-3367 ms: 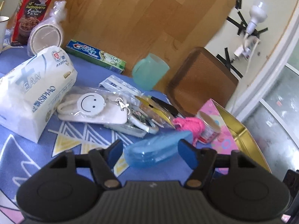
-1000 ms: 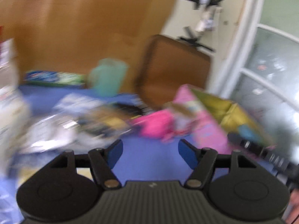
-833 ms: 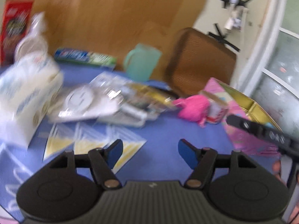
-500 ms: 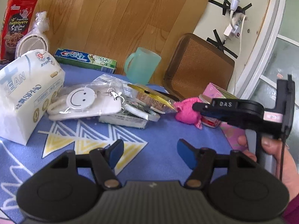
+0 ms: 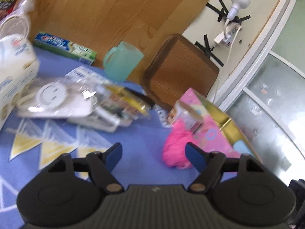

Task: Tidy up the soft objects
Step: 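Grasp the pink fluffy cloth with the right gripper, then carry the pink cloth into the pink tin and open the right gripper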

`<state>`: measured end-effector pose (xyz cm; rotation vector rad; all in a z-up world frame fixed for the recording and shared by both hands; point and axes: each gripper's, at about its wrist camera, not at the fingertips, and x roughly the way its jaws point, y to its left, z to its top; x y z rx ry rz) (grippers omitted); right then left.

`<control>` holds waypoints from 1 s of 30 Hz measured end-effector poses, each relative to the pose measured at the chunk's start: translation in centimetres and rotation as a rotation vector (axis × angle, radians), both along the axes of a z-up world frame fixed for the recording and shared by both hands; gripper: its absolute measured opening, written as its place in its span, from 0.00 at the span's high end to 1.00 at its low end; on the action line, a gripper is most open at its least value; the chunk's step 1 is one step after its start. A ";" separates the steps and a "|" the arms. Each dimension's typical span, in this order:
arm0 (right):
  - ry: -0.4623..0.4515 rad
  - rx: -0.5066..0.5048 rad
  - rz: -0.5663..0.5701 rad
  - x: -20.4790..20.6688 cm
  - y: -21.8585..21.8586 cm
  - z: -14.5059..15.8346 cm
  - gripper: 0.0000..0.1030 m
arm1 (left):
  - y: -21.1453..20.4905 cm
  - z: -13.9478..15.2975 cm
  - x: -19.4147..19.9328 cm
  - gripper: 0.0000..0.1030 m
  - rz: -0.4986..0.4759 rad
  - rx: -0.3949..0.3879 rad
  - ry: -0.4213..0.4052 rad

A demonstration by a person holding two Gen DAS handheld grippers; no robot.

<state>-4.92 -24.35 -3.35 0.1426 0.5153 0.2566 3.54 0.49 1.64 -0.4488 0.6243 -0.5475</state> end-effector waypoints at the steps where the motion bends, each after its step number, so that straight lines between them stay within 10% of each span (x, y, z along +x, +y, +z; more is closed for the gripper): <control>1: 0.003 0.012 0.004 0.5 0.0 0.1 0.60 | -0.8 0.6 0.1 0.25 -0.018 0.012 -0.019; 3: -0.002 0.010 0.008 1.6 0.2 0.3 0.24 | -2.5 1.4 0.3 0.17 -0.045 0.052 -0.042; 8: -0.014 -0.032 -0.012 5.8 1.1 0.7 0.24 | -7.1 1.4 2.5 0.20 -0.093 0.155 -0.039; 10: 0.024 -0.010 0.025 7.0 1.3 0.5 0.39 | -8.2 0.4 3.5 0.61 -0.135 0.157 0.036; 12: 0.037 -0.022 0.025 7.0 1.5 0.2 0.55 | -8.5 0.1 3.1 0.60 -0.122 0.157 0.039; 21: -0.292 -0.100 -0.246 0.2 -2.1 3.5 0.55 | -14.6 6.4 0.0 0.58 -0.307 0.087 -0.155; 30: -0.226 -0.146 -0.616 1.4 -10.6 3.0 0.34 | -22.6 5.3 1.1 0.38 -0.326 0.160 -0.114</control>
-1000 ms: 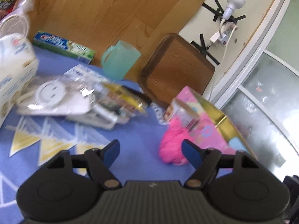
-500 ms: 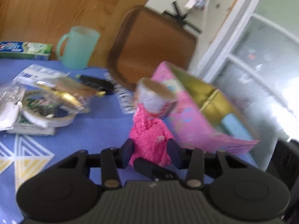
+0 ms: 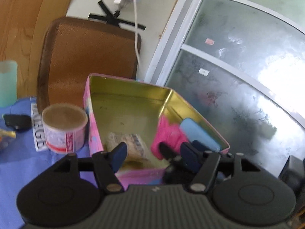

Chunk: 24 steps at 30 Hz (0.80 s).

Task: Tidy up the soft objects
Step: 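Carry the pink cloth into the pink tin and open the right gripper, then grasp the orange-labelled snack packet with the left gripper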

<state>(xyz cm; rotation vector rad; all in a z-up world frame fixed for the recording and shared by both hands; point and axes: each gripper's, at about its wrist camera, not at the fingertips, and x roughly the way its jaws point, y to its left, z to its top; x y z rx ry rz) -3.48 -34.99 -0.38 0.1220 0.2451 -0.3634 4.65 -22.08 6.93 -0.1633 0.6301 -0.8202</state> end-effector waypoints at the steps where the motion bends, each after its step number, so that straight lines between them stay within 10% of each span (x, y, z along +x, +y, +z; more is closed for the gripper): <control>1: -0.015 0.022 -0.006 -0.5 -0.5 -0.1 0.34 | 0.6 -0.3 -0.3 0.37 0.001 -0.008 -0.004; 7: -0.086 0.067 0.089 -1.5 0.8 0.0 0.47 | 8.1 -0.8 -2.2 0.37 0.078 -0.023 -0.063; 14: 0.032 0.167 0.475 2.3 6.6 0.8 0.71 | 20.7 -3.1 -3.5 0.37 0.345 -0.014 -0.059; 24: 0.183 -0.280 0.682 9.4 20.5 1.0 0.69 | 29.3 -5.8 -3.1 0.38 0.615 -0.147 -0.011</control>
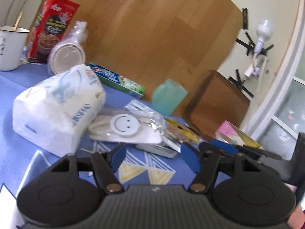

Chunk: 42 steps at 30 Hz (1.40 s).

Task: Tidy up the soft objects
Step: 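Grasp the orange-labelled snack packet with the left gripper, then drop the snack packet into the pink tin from the left gripper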

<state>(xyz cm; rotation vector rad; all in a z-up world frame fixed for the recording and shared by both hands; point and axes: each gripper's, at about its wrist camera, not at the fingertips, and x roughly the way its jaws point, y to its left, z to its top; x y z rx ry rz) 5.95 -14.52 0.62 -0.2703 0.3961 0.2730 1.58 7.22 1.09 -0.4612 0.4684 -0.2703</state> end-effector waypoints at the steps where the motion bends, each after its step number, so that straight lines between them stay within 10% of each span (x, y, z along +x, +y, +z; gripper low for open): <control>1: -0.001 -0.038 -0.010 0.6 0.7 -0.4 0.69 | -0.1 0.0 0.1 0.38 -0.014 0.003 -0.002; 5: 0.040 -0.083 -0.035 1.2 0.9 -1.3 0.91 | -0.9 0.2 -0.1 0.37 -0.041 0.039 -0.035; 16: 0.097 0.029 -0.014 -13.5 -5.7 -2.8 0.93 | -1.4 0.1 -0.3 0.36 -0.121 0.024 -0.013; 19: 0.174 0.139 0.008 -16.4 -7.9 -3.0 0.81 | -3.1 0.4 -0.2 0.36 -0.231 0.014 0.019; 21: 0.195 0.223 0.001 -17.1 -8.5 -2.9 0.46 | -4.9 0.6 0.0 0.35 -0.323 -0.022 0.047; 28: 0.224 0.235 -0.019 -11.9 -7.5 -3.9 0.36 | -11.7 -0.4 1.4 0.39 -0.459 0.036 0.162; 30: 0.194 0.216 -0.011 -10.8 -6.7 -4.0 0.41 | -12.8 -1.2 1.7 0.54 -0.492 0.037 0.210; 42: -0.122 0.206 -0.209 -11.3 -10.2 0.0 0.50 | -21.1 6.4 2.0 0.55 -0.590 0.131 -0.041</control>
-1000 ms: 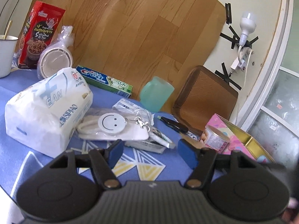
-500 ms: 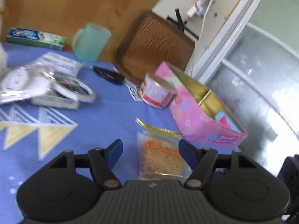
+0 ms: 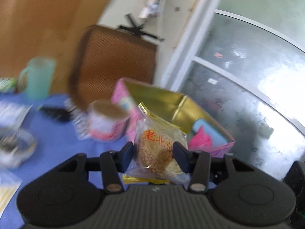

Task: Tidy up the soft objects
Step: 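Drop the snack packet into the pink tin from the left gripper, then grasp the black case with the right gripper and lift it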

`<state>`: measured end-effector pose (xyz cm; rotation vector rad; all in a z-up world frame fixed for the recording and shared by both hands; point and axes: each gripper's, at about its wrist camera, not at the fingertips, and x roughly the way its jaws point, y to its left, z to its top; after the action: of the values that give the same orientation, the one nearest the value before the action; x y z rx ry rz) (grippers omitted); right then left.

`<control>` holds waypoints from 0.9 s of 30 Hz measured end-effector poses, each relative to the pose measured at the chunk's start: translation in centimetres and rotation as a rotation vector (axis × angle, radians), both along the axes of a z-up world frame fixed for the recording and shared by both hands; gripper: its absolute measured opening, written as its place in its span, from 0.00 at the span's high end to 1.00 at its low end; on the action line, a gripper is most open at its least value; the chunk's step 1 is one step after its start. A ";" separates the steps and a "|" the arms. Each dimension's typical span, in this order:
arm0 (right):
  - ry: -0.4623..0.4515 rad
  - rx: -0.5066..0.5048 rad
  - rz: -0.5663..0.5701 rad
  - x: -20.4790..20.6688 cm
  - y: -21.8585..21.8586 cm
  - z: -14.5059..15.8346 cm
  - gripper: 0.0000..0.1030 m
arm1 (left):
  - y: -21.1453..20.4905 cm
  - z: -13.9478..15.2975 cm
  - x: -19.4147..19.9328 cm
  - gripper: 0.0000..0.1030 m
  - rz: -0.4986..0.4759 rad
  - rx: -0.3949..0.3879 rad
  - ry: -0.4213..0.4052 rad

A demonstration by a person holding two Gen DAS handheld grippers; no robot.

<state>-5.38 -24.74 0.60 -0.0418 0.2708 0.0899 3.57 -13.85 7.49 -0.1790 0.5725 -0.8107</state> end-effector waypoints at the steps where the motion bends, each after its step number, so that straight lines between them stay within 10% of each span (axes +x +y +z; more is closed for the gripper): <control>1: -0.006 0.004 -0.031 -0.2 -0.9 0.2 0.50 | -1.2 0.3 0.3 0.54 -0.014 0.005 -0.013; 14: 0.003 0.098 -0.471 2.1 -10.7 -0.9 0.49 | -10.0 -0.7 2.9 0.51 -0.033 0.084 -0.020; 20: -0.048 0.160 -0.394 1.1 -9.6 -0.5 0.56 | -2.2 -1.7 -0.2 0.47 -0.005 0.059 -0.047; 27: 0.024 0.115 -0.017 4.9 -2.1 1.9 0.65 | 10.3 -5.3 -0.6 0.47 0.216 0.121 -0.004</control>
<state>-0.52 -26.88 2.45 0.0757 0.2900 0.0892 2.99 -3.54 2.15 -0.1256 0.5854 -0.5649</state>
